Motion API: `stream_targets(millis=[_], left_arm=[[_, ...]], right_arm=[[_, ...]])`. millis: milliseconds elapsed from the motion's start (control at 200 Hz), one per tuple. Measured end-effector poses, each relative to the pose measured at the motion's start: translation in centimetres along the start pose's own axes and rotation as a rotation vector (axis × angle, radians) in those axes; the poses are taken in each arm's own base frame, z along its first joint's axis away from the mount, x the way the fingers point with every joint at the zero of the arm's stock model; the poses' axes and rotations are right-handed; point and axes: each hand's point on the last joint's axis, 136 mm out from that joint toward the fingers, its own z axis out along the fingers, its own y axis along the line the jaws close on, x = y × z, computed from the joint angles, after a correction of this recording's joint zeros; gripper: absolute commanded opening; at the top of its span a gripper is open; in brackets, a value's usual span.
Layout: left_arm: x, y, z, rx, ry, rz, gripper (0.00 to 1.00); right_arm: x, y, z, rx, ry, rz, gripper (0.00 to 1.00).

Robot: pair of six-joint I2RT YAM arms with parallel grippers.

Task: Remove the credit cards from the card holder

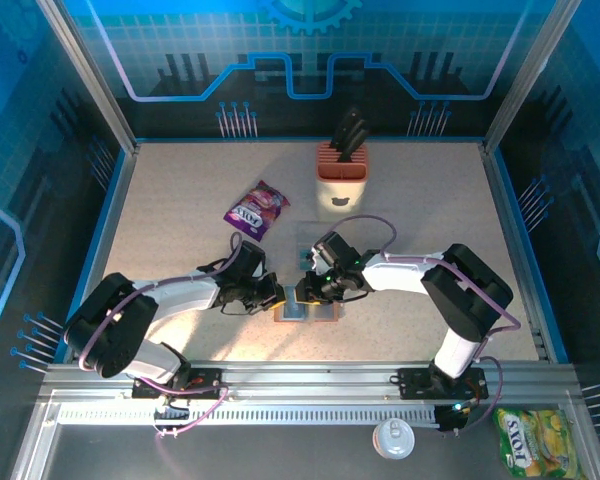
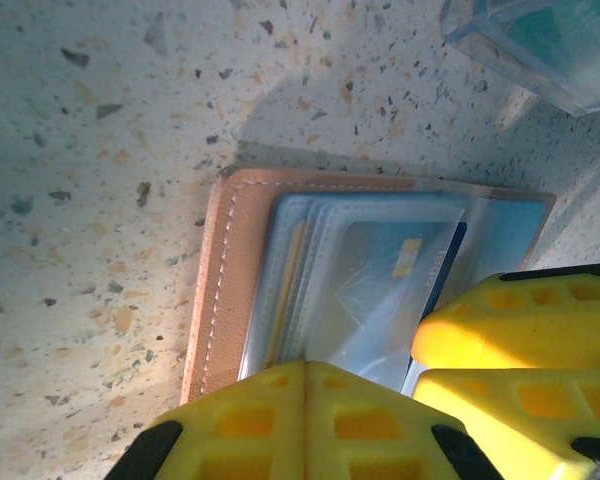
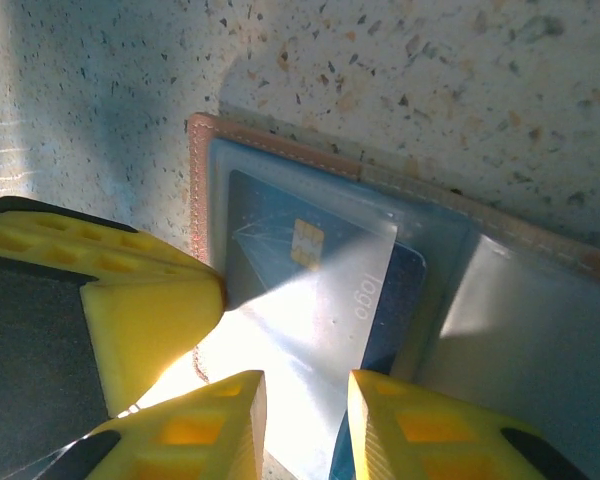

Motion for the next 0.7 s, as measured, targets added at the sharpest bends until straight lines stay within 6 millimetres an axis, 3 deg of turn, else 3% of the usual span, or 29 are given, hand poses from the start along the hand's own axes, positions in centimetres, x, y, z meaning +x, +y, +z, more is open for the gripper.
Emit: stream_targets(millis=[700], left_arm=[[0.0,0.0,0.0,-0.002,0.001,-0.001,0.08]], right_arm=[[0.3,-1.1,-0.4,0.06,-0.002,-0.019,0.29]])
